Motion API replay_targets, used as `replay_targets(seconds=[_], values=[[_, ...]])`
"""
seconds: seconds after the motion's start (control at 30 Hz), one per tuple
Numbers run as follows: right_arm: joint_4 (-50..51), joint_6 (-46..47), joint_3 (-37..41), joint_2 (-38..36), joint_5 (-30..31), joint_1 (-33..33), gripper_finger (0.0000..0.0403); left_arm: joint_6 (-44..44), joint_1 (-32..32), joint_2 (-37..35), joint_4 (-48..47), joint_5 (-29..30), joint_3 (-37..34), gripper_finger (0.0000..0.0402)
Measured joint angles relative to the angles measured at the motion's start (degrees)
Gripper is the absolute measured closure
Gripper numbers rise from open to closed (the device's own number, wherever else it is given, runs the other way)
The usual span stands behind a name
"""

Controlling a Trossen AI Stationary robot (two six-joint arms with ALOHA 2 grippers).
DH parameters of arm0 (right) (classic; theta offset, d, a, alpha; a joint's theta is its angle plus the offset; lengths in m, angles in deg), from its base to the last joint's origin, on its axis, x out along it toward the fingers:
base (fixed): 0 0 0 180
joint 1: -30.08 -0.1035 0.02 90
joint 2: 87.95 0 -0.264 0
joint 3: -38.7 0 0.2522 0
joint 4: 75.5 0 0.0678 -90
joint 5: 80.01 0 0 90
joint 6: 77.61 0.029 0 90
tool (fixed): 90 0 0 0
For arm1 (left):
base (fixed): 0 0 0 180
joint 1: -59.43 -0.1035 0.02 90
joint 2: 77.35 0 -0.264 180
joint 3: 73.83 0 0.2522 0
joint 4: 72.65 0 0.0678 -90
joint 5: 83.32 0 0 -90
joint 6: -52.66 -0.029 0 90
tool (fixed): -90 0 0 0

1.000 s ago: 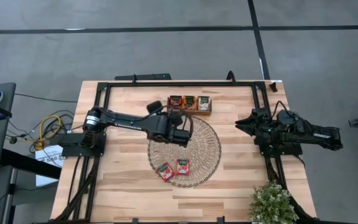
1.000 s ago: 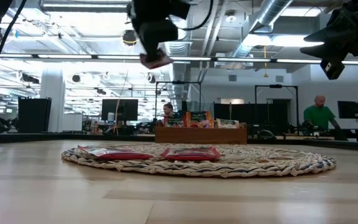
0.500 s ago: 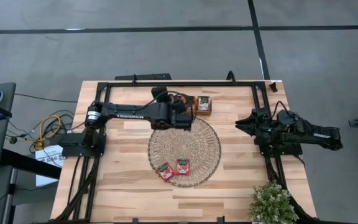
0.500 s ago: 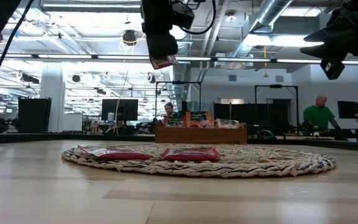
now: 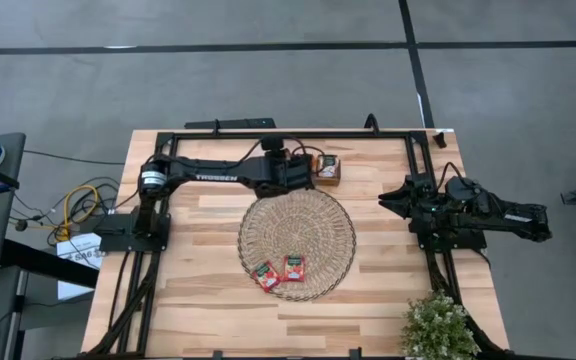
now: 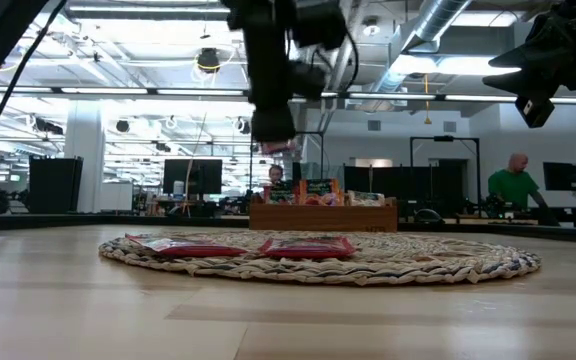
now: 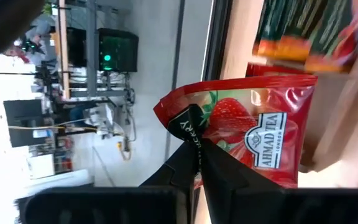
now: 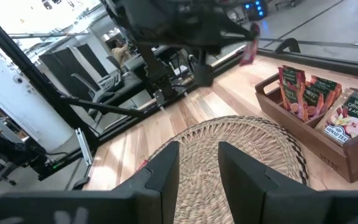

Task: Pick & Place Tea
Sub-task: Put the top red tea bag into the left slot of the wooden organizer

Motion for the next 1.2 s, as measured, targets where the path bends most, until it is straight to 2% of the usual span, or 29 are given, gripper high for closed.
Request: replay_targets(seconds=[0.2,0.43,0.77,0.93,1.2], values=[[-0.02,-0.02,0.0,0.02,0.0,0.0,0.03,-5.37,-1.31,0.0,11.48,3.24,-8.77,0.04],[-0.02,-0.02,0.0,0.02,0.0,0.0,0.03,-12.12,-1.26,0.0,23.95,2.17,-14.39,0.04],[-0.02,0.35,0.0,0.02,0.0,0.0,0.03,-17.0,-3.22,4.3,28.14,2.51,-15.47,0.0401],[-0.02,0.39,0.0,0.01,0.0,0.0,0.03,-17.34,-3.49,6.71,29.06,5.09,-15.52,0.0401],[0.0,0.42,0.0,0.0,0.0,0.0,0.03,-16.73,-3.51,6.8,32.58,4.96,-15.5,0.0401]])
